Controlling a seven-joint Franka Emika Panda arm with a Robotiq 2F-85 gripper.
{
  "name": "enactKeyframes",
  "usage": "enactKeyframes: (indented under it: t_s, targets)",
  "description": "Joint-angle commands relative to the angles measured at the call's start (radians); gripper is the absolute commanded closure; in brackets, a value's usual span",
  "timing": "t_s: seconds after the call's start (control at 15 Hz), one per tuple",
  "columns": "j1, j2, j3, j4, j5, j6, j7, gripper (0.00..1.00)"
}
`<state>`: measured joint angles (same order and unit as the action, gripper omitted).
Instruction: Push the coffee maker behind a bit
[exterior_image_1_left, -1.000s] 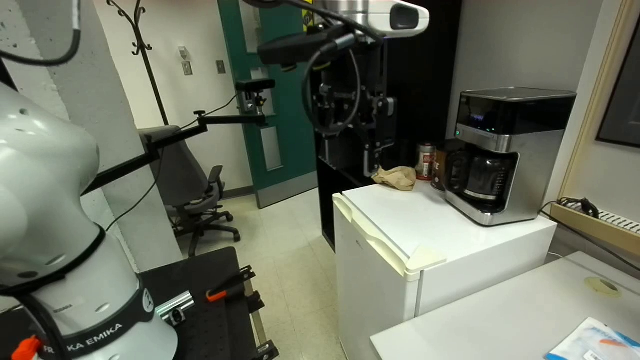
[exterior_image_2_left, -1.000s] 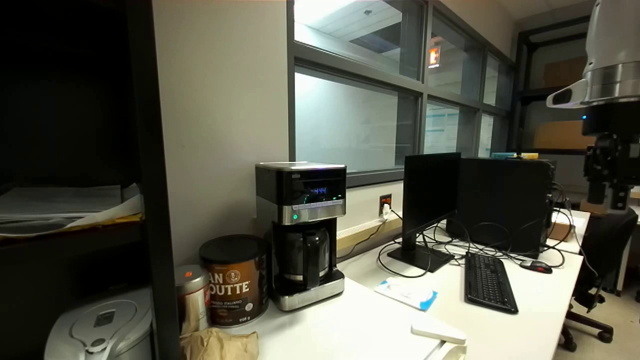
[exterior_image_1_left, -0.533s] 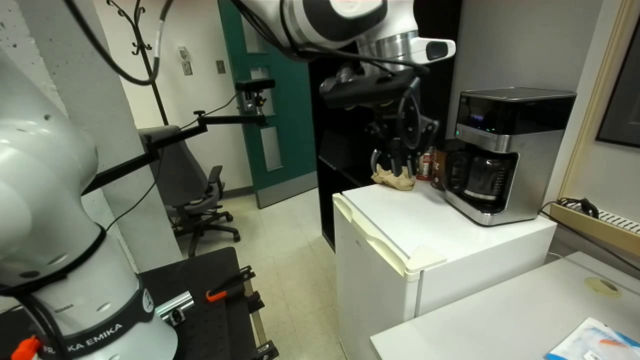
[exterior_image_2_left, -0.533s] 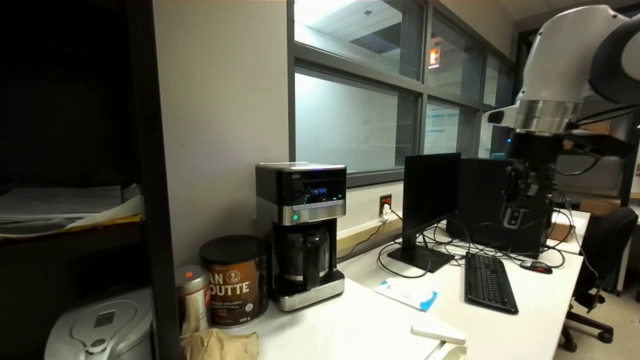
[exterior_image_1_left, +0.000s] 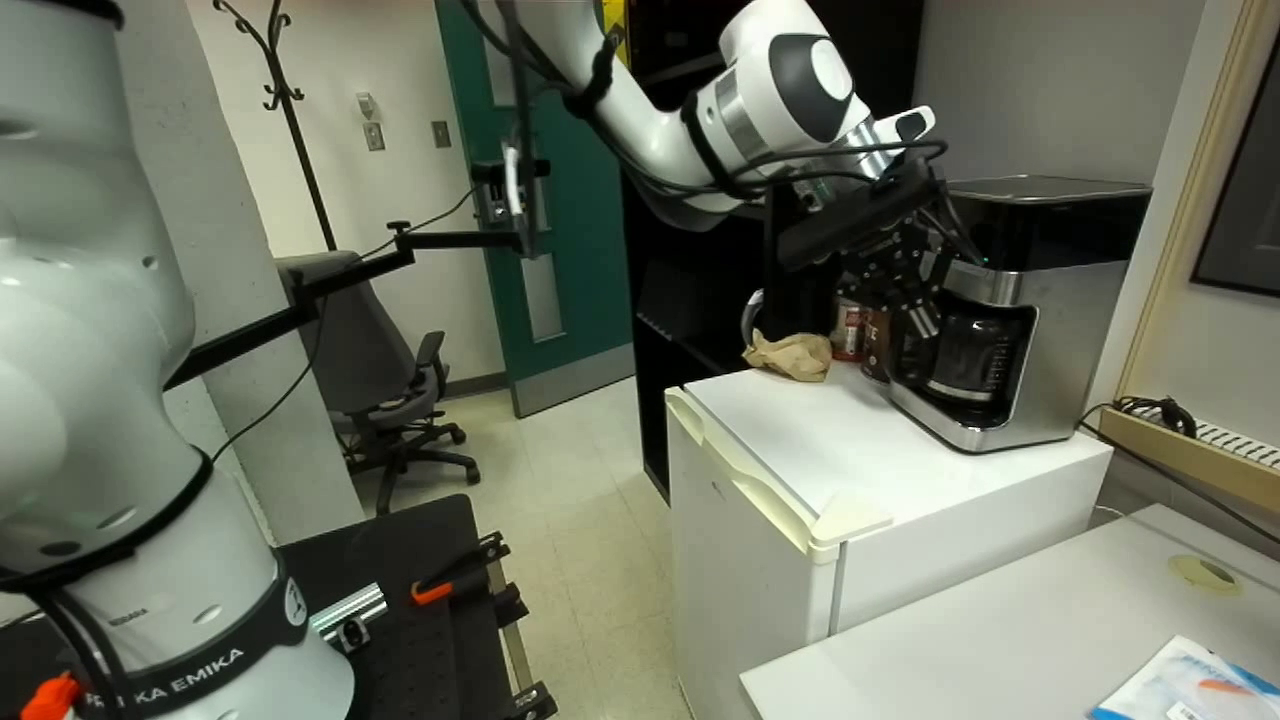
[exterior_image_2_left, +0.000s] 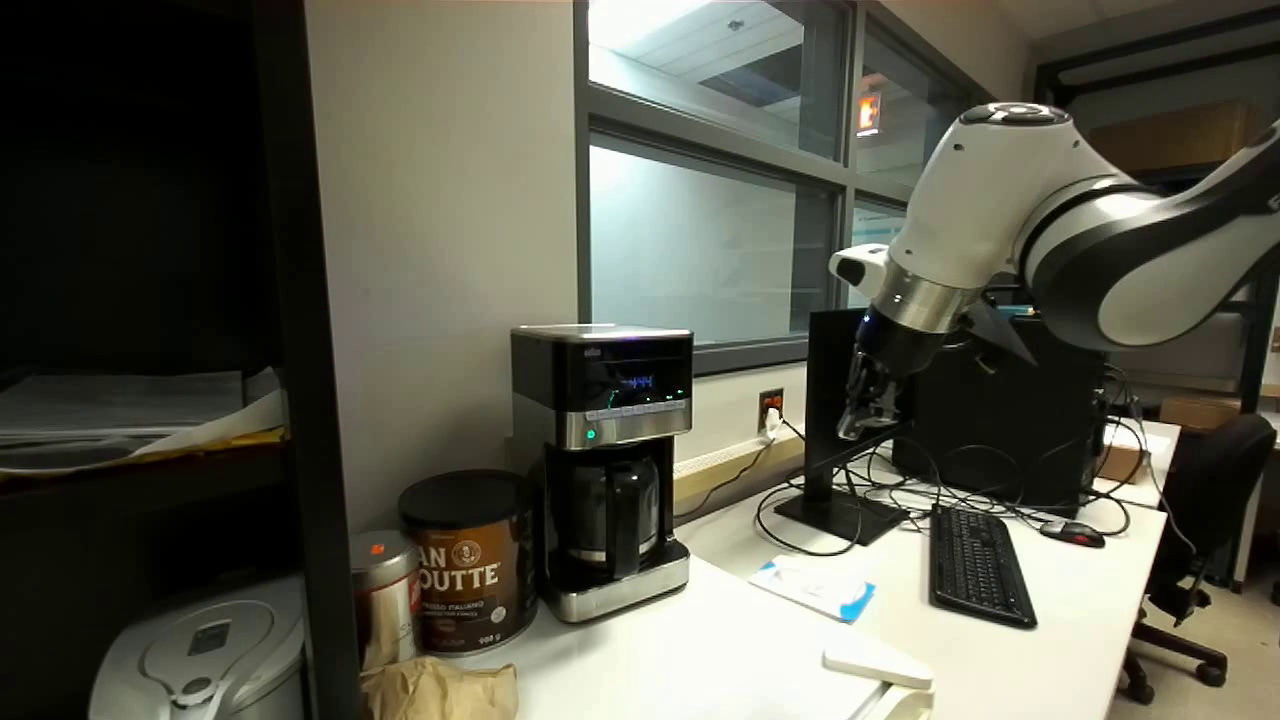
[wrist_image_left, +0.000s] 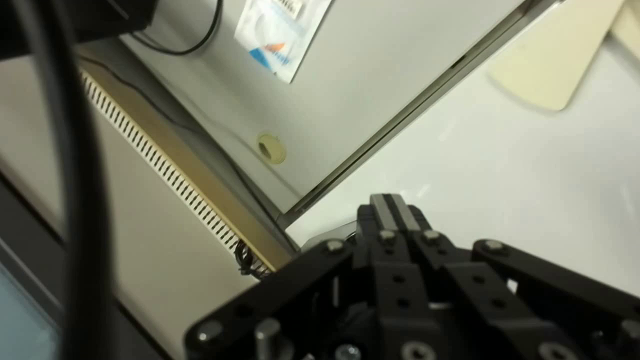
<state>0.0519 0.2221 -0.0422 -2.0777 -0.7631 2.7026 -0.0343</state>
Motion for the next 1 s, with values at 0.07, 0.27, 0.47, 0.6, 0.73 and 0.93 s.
enactKeyframes:
  t_s: [0.07, 0.27, 0.47, 0.6, 0.73, 0.93]
  targets:
    - [0.114, 0.218, -0.077, 0.283, -0.359, 0.054, 0.272, 1.0]
    - [0.167, 0.309, -0.098, 0.407, -0.519, 0.059, 0.432, 1.0]
    - [0.204, 0.384, -0.106, 0.509, -0.639, 0.05, 0.535, 1.0]
    - [0.21, 0.425, -0.107, 0.562, -0.681, 0.05, 0.571, 1.0]
    - [0.208, 0.456, -0.106, 0.601, -0.706, 0.049, 0.591, 1.0]
    - [0.203, 0.494, -0.109, 0.652, -0.735, 0.05, 0.612, 1.0]
